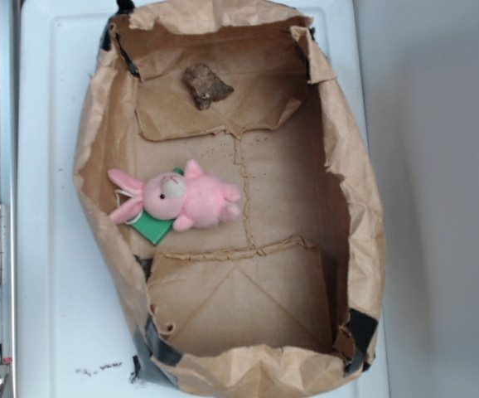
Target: Grab the pink bunny.
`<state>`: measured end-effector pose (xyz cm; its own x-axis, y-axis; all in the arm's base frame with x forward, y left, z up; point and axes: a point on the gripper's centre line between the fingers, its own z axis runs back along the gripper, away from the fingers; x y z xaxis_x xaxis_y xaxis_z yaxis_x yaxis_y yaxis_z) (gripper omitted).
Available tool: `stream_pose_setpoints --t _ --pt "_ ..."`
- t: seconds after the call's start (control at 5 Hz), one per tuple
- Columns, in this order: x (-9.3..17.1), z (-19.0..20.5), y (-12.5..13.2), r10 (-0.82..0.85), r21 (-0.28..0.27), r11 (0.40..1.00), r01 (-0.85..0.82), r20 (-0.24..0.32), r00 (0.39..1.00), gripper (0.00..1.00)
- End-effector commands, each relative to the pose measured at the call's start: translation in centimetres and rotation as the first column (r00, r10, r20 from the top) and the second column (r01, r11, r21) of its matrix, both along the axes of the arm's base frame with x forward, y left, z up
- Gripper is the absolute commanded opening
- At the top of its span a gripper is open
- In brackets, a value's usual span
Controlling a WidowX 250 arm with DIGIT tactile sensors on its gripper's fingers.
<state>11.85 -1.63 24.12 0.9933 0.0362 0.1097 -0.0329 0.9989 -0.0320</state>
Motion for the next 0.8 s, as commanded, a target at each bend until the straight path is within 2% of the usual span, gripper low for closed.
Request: stream_pose_setpoints --t 0.0,0.2,0.4,0.6 --pt "0.0 0.0 0.0 0.000 0.000 1.000 0.000 0.000 1.000 1.00" --pt "4.9 0.2 -0.8 0.060 0.058 0.996 -0.061 0.014 0.998 1.00" --pt "9.7 -0.8 -0.3 0.064 0.104 0.992 -0.065 0.017 0.998 1.00" --pt "12.3 -1.2 0.4 0.036 0.106 0.994 -0.039 0.032 0.999 1.00"
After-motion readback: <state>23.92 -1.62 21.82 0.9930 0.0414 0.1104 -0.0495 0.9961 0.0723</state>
